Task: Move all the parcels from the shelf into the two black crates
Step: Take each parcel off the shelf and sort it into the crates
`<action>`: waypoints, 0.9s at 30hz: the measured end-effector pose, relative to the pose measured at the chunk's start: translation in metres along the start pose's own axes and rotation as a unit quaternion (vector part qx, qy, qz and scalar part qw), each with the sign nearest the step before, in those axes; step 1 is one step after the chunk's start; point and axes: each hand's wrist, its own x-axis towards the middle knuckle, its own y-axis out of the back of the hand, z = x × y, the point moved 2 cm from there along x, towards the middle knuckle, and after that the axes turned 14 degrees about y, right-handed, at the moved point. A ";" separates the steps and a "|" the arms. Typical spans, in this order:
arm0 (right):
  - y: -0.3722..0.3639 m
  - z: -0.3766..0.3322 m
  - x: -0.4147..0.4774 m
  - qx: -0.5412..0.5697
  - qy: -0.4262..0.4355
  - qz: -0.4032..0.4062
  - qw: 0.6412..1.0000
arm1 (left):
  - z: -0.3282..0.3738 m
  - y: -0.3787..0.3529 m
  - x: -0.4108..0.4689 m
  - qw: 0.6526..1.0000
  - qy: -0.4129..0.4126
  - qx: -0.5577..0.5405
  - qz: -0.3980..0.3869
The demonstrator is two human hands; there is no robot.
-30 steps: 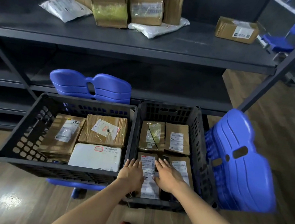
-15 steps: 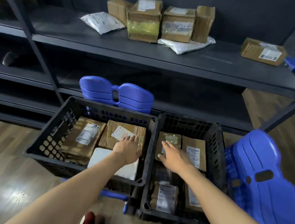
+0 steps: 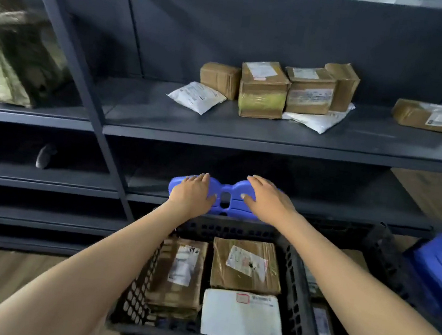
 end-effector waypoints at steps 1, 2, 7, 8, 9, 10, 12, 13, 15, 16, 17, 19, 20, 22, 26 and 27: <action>0.008 -0.007 0.011 0.005 -0.004 0.011 1.000 | -0.009 0.010 0.006 1.000 -0.004 0.003 0.008; 0.017 -0.012 0.022 0.009 -0.008 0.020 1.000 | -0.016 0.020 0.013 1.000 -0.006 0.000 0.014; 0.052 -0.021 0.059 -0.009 -0.027 0.050 0.998 | -0.032 0.059 0.043 0.998 -0.014 -0.022 0.049; 0.058 -0.020 0.064 -0.015 -0.030 0.058 0.998 | -0.032 0.065 0.050 0.998 -0.015 -0.026 0.058; 0.064 -0.020 0.069 -0.020 -0.030 0.064 0.997 | -0.031 0.070 0.056 0.997 -0.016 -0.033 0.064; 0.068 -0.019 0.075 -0.023 -0.029 0.067 0.997 | -0.031 0.075 0.063 0.997 -0.016 -0.041 0.067; 0.075 -0.015 0.087 -0.026 -0.027 0.067 0.997 | -0.028 0.084 0.076 0.996 -0.017 -0.051 0.070; 0.078 -0.012 0.093 -0.029 -0.024 0.067 0.997 | -0.027 0.087 0.082 0.996 -0.017 -0.053 0.073; 0.080 -0.007 0.108 -0.034 -0.017 0.063 0.997 | -0.027 0.092 0.097 0.995 -0.011 -0.055 0.079; 0.081 -0.005 0.116 -0.033 -0.015 0.059 0.998 | -0.028 0.094 0.105 0.995 -0.002 -0.059 0.079; 0.081 -0.003 0.124 -0.033 -0.014 0.054 0.998 | -0.029 0.096 0.112 0.995 0.008 -0.062 0.077; 0.082 0.001 0.139 -0.037 -0.009 0.045 0.998 | -0.032 0.097 0.125 0.995 0.026 -0.068 0.072; 0.084 0.004 0.146 -0.039 -0.008 0.043 0.998 | -0.032 0.097 0.132 0.995 0.031 -0.067 0.072; 0.089 0.009 0.157 -0.033 -0.012 0.042 0.999 | -0.032 0.098 0.143 0.995 0.036 -0.063 0.070; 0.103 0.026 0.183 -0.037 -0.030 0.067 0.997 | -0.026 0.104 0.176 0.995 0.031 -0.065 0.067; 0.108 0.030 0.189 -0.038 -0.041 0.078 0.995 | -0.024 0.106 0.185 0.995 0.031 -0.066 0.067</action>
